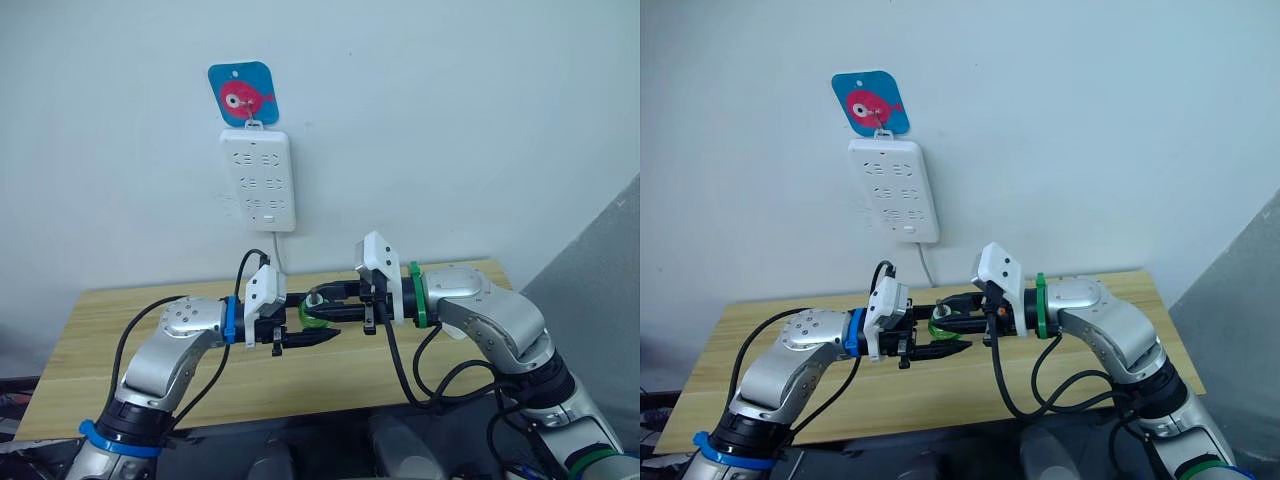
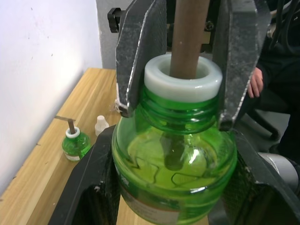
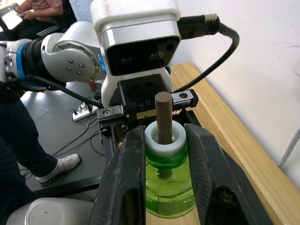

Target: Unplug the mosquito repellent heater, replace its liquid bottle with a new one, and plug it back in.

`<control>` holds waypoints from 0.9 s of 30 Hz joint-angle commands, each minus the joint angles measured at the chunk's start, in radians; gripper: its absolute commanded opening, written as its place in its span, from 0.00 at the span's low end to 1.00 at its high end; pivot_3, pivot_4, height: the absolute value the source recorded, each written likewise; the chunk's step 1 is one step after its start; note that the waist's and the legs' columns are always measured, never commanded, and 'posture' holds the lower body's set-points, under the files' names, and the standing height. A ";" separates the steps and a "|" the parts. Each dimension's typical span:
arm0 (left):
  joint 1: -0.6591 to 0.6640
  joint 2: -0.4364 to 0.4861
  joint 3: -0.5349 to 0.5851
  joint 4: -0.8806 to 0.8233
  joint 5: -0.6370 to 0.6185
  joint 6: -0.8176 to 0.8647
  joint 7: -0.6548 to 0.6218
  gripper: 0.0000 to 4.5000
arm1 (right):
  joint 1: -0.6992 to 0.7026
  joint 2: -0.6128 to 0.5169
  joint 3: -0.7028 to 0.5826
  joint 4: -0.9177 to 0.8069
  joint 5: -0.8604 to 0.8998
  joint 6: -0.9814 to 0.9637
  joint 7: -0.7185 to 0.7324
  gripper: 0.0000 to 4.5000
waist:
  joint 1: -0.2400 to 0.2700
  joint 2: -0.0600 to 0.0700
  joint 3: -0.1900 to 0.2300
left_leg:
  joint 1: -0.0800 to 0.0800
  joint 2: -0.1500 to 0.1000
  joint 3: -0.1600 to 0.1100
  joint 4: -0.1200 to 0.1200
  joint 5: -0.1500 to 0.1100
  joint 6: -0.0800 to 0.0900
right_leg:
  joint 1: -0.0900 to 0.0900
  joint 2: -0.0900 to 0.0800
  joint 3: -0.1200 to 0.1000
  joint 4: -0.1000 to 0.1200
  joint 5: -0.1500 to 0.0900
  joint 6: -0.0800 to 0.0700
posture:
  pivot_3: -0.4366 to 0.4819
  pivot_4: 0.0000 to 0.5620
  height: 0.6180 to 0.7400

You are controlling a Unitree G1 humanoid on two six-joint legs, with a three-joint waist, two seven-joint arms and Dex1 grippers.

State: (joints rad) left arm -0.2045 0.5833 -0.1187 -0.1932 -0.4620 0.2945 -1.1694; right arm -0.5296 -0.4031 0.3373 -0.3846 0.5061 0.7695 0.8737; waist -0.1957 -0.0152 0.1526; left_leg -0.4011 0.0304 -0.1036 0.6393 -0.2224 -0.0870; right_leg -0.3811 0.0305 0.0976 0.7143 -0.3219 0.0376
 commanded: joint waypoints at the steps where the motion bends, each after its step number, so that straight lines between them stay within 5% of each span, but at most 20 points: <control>1: -0.018 -0.007 0.028 -0.002 -0.035 -0.008 -0.011 0.71 | -0.023 0.002 -0.032 -0.016 0.021 -0.022 0.014 0.19 | -0.001 -0.001 -0.001 | 0.000 0.000 0.000 0.000 0.000 0.000 | 0.000 0.000 0.000 0.000 0.000 0.000 | 0.28 0.09 0.75; 5: -0.036 -0.013 0.027 0.035 -0.001 -0.039 0.012 1.00 | -0.028 -0.004 -0.065 -0.009 0.035 -0.019 0.012 0.19 | -0.001 -0.002 -0.004 | 0.000 0.000 0.000 0.000 0.000 0.000 | 0.000 0.000 0.000 0.000 0.000 0.000 | 0.28 0.06 0.75; 13: -0.034 -0.045 0.088 0.016 -0.110 0.121 0.111 1.00 | -0.031 0.022 -0.293 -0.005 0.208 0.098 -0.089 0.19 | -0.001 -0.007 -0.029 | 0.000 0.000 -0.002 0.000 0.000 0.000 | 0.000 -0.001 -0.002 0.000 0.000 0.000 | 0.29 0.00 0.75; 20: -0.099 -0.144 0.179 -0.091 -0.289 0.300 0.302 1.00 | -0.011 0.185 -0.537 0.010 0.535 0.260 -0.384 0.19 | -0.001 -0.010 -0.039 | 0.000 -0.001 -0.002 0.001 0.000 0.000 | 0.001 -0.001 -0.002 0.001 0.000 0.000 | 0.31 0.00 0.75; 27: -0.177 -0.171 0.275 -0.135 -0.542 0.523 0.466 1.00 | 0.015 0.279 -0.620 0.026 0.808 0.275 -0.655 0.19 | -0.001 -0.006 -0.047 | 0.000 -0.001 -0.002 0.001 0.000 0.000 | 0.001 -0.001 -0.002 0.001 0.000 0.000 | 0.31 0.00 0.75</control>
State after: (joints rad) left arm -0.3643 0.4072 0.1252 -0.2854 -0.9371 0.7802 -0.7281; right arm -0.5128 -0.1297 -0.2570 -0.3462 1.2405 1.0558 0.2631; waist -0.1966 -0.0214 0.1054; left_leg -0.4015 0.0297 -0.1057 0.6400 -0.2224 -0.0870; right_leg -0.3801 0.0300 0.0959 0.7155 -0.3218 0.0376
